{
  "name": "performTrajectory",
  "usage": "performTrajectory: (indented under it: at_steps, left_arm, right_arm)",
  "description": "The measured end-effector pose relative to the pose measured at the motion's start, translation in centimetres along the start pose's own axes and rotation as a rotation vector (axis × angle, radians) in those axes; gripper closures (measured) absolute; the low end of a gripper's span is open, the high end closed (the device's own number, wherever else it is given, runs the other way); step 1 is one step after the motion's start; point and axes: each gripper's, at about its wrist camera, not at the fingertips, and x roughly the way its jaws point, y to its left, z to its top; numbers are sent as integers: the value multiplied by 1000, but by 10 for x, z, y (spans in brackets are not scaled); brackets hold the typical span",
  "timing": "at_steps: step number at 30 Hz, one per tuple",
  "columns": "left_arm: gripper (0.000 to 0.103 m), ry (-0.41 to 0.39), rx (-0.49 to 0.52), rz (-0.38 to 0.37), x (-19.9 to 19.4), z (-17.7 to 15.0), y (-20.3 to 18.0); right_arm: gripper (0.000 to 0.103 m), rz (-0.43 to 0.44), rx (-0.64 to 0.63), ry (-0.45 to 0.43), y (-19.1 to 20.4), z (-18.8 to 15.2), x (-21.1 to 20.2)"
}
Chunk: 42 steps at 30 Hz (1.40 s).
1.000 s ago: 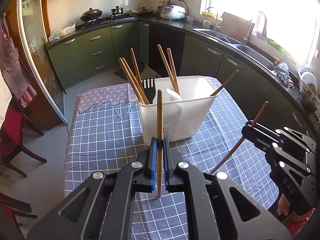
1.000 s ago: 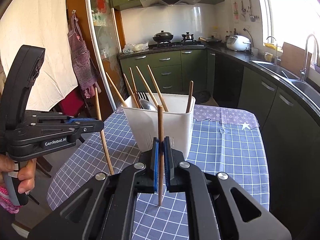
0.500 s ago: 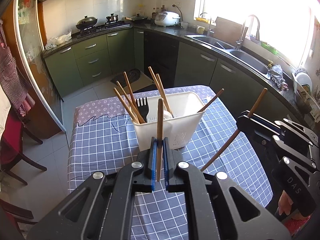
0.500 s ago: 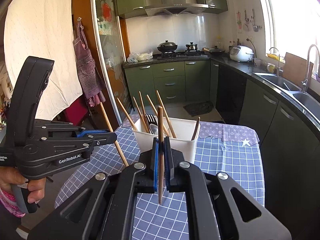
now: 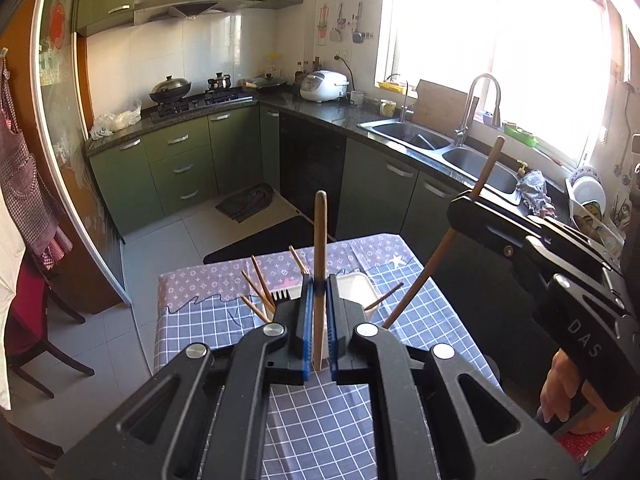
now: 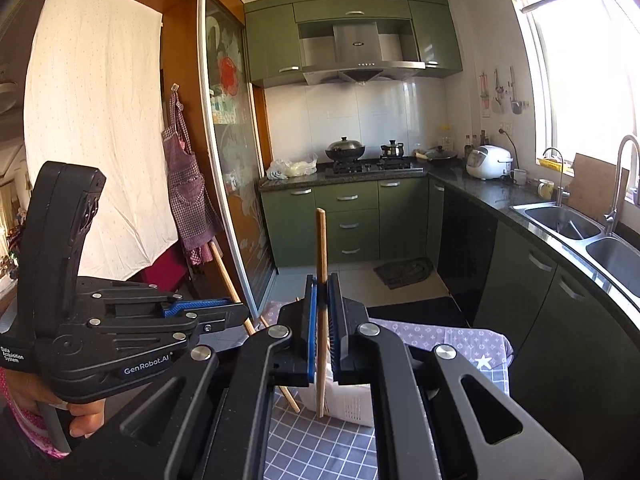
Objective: Organize utensils
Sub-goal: 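Carry both chopsticks to the white basket and drop them inside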
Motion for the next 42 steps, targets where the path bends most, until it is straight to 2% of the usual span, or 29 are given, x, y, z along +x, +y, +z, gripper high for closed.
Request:
performTrajectory:
  at_steps: [6,13,15,22,27,34,42]
  left_arm:
    - [97,-60,-22,9,-3,31,2]
    - [97,-73,-37,66,24,43,12]
    - [96,-94,-22,113,29,41,12]
    - [97,-75,-28,97,37,32,14]
    - [97,-66,-22,73,30,24,12]
    - [97,-52,-10,75,31,18,11]
    - [97,0,-17,95,62,13,17]
  right_arm:
    - [97,-41,4,-12,-12,27,25]
    - [97,-74,17,11,-29,24,61]
    - [97,-85,13,15,-33,20,71]
    - [97,-103,38,73,-49,5,103]
    - [97,-106,57,234,-52,-15,129]
    - [97,-127,36,261,-48,-35,140]
    - [97,-125,43,306,-51,-58,154]
